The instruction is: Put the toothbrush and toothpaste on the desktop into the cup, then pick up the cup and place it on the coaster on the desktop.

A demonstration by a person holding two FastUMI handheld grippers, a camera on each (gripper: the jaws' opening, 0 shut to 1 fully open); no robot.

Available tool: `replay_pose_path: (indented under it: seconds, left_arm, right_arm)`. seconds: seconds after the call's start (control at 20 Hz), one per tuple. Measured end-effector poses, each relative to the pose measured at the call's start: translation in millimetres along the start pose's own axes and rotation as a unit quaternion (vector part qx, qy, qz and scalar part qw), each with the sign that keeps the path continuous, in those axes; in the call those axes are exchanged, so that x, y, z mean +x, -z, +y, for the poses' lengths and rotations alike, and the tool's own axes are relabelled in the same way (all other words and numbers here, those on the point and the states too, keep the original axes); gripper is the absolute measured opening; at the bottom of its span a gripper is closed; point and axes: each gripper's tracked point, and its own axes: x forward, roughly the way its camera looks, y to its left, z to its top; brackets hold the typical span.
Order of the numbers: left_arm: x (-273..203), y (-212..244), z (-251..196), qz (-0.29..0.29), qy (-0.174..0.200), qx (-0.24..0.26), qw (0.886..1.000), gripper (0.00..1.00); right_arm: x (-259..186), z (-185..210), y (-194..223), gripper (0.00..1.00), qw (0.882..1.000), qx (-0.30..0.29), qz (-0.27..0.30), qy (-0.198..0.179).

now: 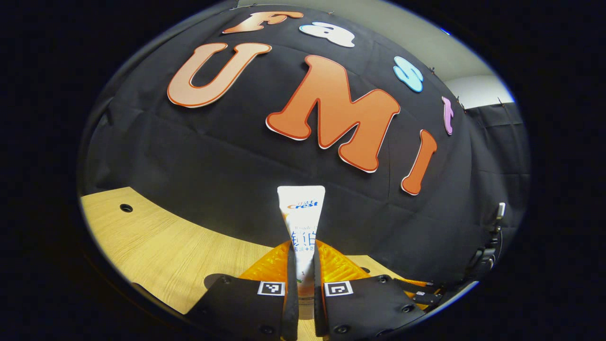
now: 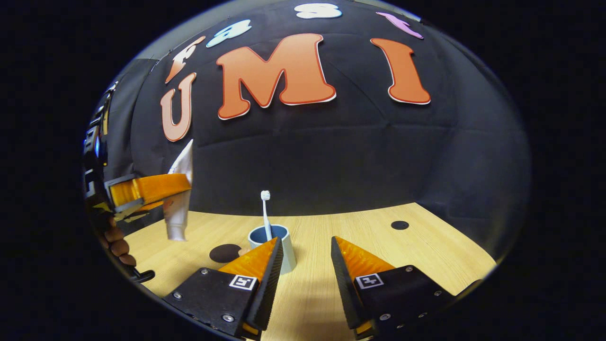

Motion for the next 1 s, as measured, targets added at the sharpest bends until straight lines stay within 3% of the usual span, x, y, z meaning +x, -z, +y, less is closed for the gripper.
replay_pose_path:
  seconds: [0.35, 1.0]
  left_arm:
    - [32.7, 5.2, -5.2, -0.02, 0.01, -0.001, 1.0, 0.17]
    - [97.6, 55.4, -43.6, -0.016, 0.036, 0.048, 0.998, 0.19]
  right_arm:
    - [-46.9, -27.7, 0.5, 0.74, 0.999, -0.029, -0.006, 0.029]
    - [-94.9, -50.5, -10.8, 0.75, 0.998, -0.012, -0.026, 0.05]
